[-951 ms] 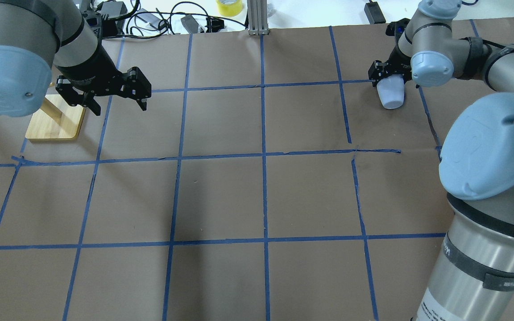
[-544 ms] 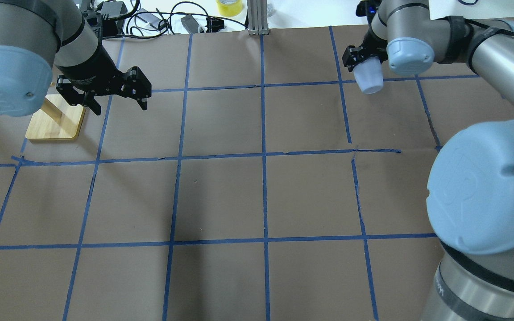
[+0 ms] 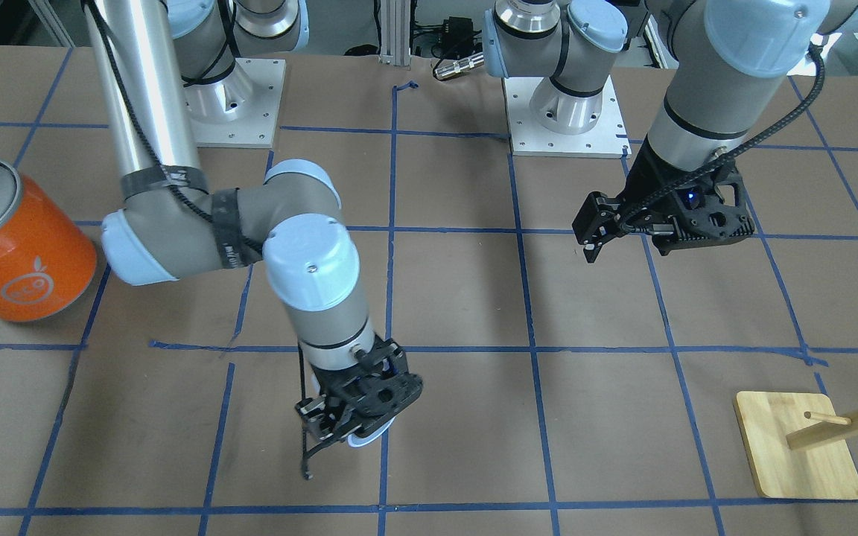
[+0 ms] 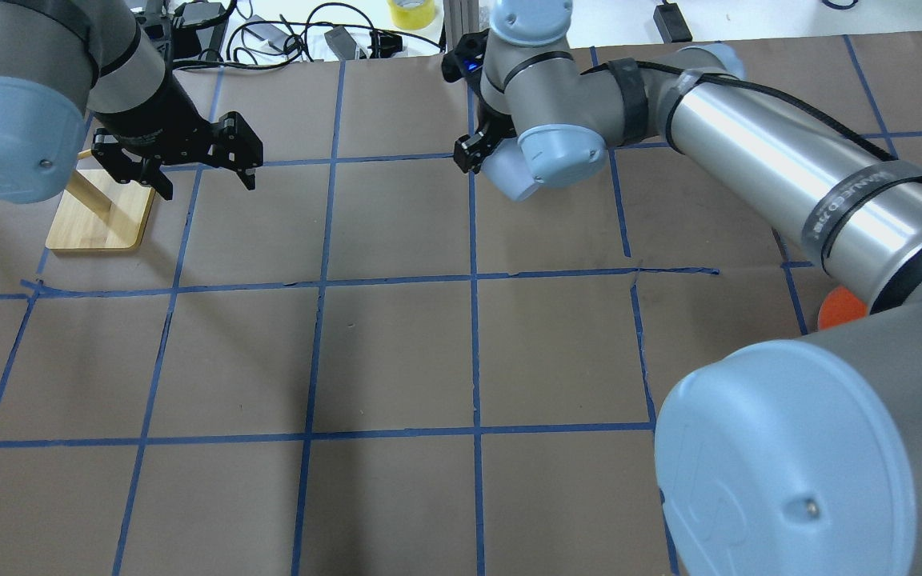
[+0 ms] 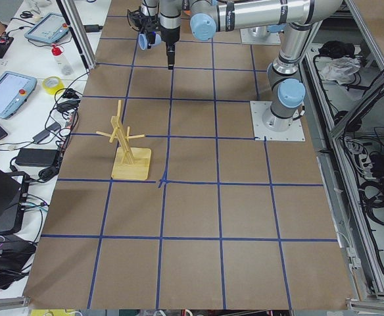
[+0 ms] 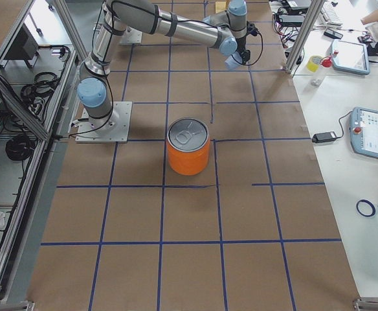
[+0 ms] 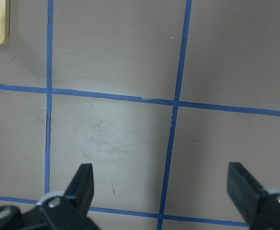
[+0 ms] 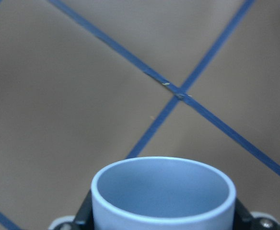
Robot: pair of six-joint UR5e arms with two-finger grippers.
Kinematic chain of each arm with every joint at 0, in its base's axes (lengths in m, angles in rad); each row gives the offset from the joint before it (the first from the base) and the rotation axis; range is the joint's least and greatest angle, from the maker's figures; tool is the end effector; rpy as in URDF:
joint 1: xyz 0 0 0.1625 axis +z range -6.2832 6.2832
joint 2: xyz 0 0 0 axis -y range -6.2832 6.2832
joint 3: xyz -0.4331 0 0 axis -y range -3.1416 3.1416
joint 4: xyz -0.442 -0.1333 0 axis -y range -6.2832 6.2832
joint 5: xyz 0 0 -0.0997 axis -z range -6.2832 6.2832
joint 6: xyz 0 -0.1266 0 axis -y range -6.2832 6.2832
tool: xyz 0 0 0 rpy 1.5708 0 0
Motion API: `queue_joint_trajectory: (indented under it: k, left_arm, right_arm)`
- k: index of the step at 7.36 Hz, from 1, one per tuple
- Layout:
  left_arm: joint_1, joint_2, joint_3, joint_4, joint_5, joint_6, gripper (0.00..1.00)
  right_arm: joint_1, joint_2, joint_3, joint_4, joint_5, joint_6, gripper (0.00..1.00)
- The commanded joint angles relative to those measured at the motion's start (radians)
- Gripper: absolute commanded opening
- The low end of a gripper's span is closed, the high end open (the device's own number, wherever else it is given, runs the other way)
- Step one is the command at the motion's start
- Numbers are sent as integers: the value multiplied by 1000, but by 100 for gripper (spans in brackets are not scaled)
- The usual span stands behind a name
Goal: Flip cup
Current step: 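Lift the cup with the right gripper and carry it toward the left arm, then lower the cup with the right gripper onto the table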
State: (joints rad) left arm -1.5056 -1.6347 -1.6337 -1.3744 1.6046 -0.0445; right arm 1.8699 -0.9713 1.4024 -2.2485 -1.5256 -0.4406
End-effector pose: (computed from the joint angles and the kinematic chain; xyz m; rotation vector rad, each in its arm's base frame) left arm -0.0913 -0.5816 0.4195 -0.1721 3.1005 -0.1075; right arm 0.3608 -0.6982 0.2371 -1.1251 2.8780 -0.3869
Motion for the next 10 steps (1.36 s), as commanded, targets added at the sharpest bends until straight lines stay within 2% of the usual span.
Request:
queue_joint_trajectory:
  k: [1,2,3,4,5,6,7,8,9,10]
  left_arm:
    - [24,1,5,0,0,34,100]
    - [24,1,5,0,0,34,100]
    - [24,1,5,0,0,34,100]
    - [24,1,5,0,0,34,100]
    - [24,1,5,0,0,34,100]
    - [24,1,5,0,0,34,100]
    - [24,1,5,0,0,34,100]
    - [24,1,3,1,0,34,100]
    - [24,1,3,1,0,34,100]
    - [22,1,3,1,0,34,100]
  right_arm:
    - [98,-3,62,-8,5,-276,10]
    - [100,-4,99,-41,30,-428,9]
    - [98,2,121,-125,39,-478,9]
    - [95,20,125,-179,114,-647,8]
    - [95,23,125,-180,126,-697,8]
    - [97,29,132,-180,125,-681,13]
    - [97,39,132,-178,125,-682,26]
    - [95,54,132,-183,120,-687,48]
    - [95,68,130,-183,120,-682,56]
    - [95,65,130,-197,116,-679,84]
